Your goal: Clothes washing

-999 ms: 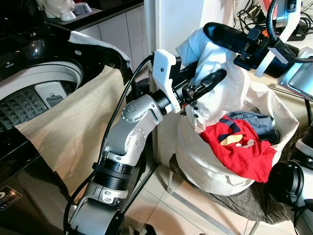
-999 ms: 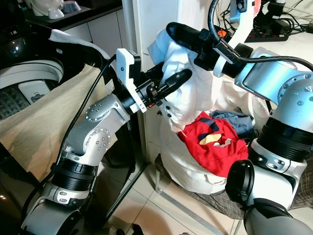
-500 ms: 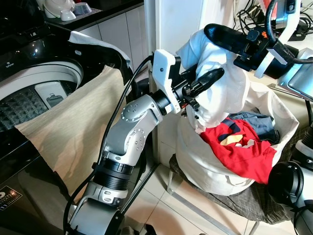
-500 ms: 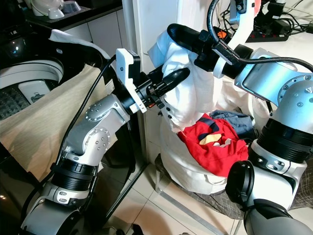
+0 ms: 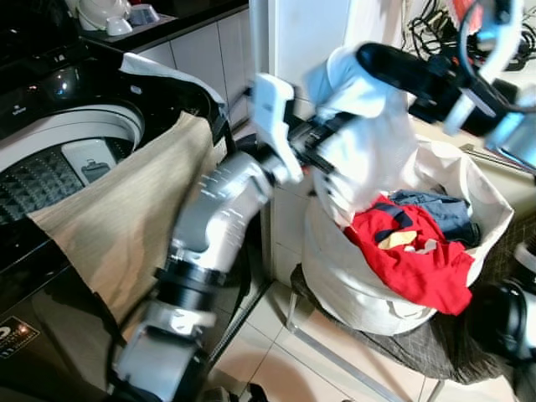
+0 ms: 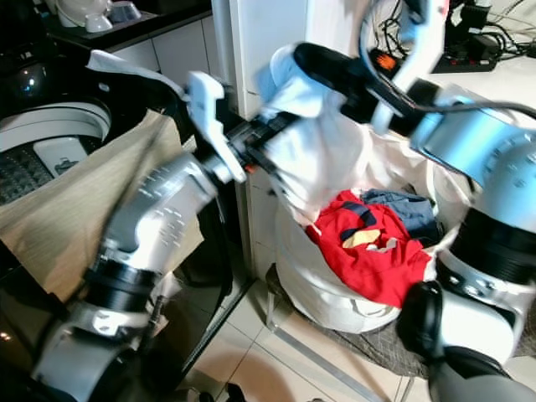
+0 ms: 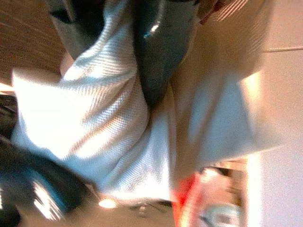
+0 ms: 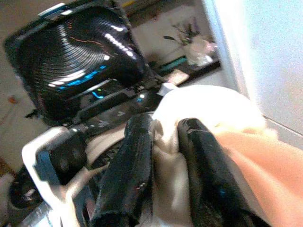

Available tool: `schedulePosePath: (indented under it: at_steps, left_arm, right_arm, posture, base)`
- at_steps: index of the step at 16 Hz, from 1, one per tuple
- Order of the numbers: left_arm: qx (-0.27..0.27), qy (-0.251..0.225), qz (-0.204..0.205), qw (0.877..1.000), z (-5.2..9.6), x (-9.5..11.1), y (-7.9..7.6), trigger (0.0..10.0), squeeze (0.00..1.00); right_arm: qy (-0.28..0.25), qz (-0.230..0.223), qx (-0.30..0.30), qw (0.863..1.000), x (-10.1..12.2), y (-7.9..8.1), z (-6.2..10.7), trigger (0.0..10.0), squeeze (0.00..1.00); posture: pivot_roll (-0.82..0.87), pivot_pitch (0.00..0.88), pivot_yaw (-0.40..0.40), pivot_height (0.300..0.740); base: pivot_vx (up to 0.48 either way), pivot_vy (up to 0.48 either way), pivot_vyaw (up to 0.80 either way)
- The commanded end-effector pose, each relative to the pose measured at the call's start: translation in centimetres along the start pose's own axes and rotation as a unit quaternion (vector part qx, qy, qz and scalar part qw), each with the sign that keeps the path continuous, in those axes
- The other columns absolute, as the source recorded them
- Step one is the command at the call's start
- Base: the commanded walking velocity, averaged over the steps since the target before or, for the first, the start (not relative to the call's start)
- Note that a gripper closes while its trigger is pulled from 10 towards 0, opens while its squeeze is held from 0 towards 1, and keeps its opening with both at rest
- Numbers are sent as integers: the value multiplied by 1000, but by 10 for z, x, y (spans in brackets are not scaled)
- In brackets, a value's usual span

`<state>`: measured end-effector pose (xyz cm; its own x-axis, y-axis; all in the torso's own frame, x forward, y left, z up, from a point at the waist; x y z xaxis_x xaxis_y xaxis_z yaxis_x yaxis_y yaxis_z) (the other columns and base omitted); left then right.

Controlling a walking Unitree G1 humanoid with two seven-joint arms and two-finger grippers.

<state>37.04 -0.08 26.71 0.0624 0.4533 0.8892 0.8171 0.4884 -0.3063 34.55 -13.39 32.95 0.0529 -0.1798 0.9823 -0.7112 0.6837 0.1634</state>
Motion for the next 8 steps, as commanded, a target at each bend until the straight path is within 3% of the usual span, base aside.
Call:
schedulePosePath:
  at_steps: [1,3,4,5,7,8]
  left_arm:
    - [18,-24,-23,999,2,19,10,0,0]
    - [41,-35,-51,997,7,38,25,0,0]
    - [63,-44,-83,994,12,59,40,0,0]
    - [77,-52,-105,990,15,74,48,0,0]
    - [127,-76,-179,973,23,116,64,0,0]
    - [208,-114,-259,936,33,164,82,0,0]
  right_arm:
    - [0,18,-6,1000,3,-1,5,10000,1000]
    - [8,47,-34,998,4,-11,16,10000,1000]
    - [3,82,-74,994,11,-23,27,10000,1000]
    - [-7,98,-84,992,18,-28,35,10000,0]
    - [-22,123,-71,990,25,-23,46,10000,0]
    - [-3,136,-56,989,16,-18,48,10000,0]
  posture:
    - [-98,0,45,740]
    - [-93,0,48,740]
    - [-91,0,50,740]
    - [-92,0,53,740]
    - [-93,0,56,740]
    - [-91,0,61,740]
  base:
    - [0,0,0]
    - [0,0,0]
    - [0,0,0]
    - [0,0,0]
    - [0,0,0]
    - [0,0,0]
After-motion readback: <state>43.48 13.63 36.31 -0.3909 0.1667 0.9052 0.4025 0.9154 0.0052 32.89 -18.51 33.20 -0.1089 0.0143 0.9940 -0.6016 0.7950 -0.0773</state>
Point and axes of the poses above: a point about 5 cm out from each wrist's last joint towards the gripper, its own z axis pointing back from the gripper into the wrist, its own x axis along the axis of the wrist's last joint, y = z × x, the point moved 6 cm from there along -z, pointing out of the wrist towards the gripper, and after that the axes turned 13 degrees about z, right-handed, at the moved point
